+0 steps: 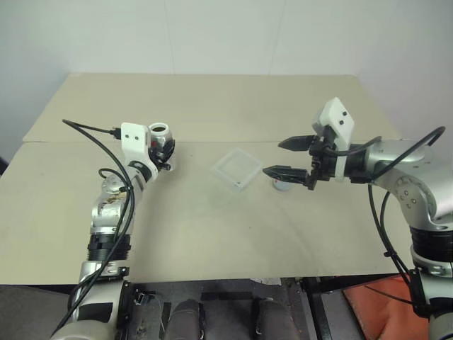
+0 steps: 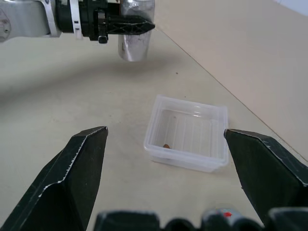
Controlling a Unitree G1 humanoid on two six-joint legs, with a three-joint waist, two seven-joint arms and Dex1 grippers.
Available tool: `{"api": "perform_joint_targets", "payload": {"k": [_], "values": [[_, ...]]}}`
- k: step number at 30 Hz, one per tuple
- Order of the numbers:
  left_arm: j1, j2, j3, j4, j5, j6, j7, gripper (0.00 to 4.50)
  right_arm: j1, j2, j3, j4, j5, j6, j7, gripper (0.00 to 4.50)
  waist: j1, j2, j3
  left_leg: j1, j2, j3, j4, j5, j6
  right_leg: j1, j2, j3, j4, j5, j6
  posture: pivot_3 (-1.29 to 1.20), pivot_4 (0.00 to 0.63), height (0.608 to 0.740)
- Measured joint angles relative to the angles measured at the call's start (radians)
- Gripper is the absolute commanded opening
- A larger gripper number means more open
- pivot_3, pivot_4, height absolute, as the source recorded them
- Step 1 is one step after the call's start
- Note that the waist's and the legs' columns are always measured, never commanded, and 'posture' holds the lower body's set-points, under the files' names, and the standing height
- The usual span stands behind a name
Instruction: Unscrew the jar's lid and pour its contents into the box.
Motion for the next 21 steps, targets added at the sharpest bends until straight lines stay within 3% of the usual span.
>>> {"api": "perform_joint_targets", "payload": {"k": [16,21], "values": [[0.001,-0.061,-0.010,0.281,0.098,-0.395,-0.017,1.92,-0.001,0.000,0.003,0.009,-0.011,-0.035,0.023,4.47,0.006,0.000,0.000,0.000,0.000,0.000,0.000,0.000,0.000,0.001,0.000,0.000,-0.001,0.000,-0.001,0.00,0.150,0.740],[-0.007,-0.064,-0.011,0.302,0.103,-0.389,-0.034,3.51,-0.001,0.000,0.004,0.009,-0.013,-0.043,0.031,4.50,0.005,0.000,0.000,0.000,0.000,0.000,0.000,-0.001,0.001,0.001,0.000,0.000,-0.002,0.000,-0.001,0.00,0.150,0.740]]}}
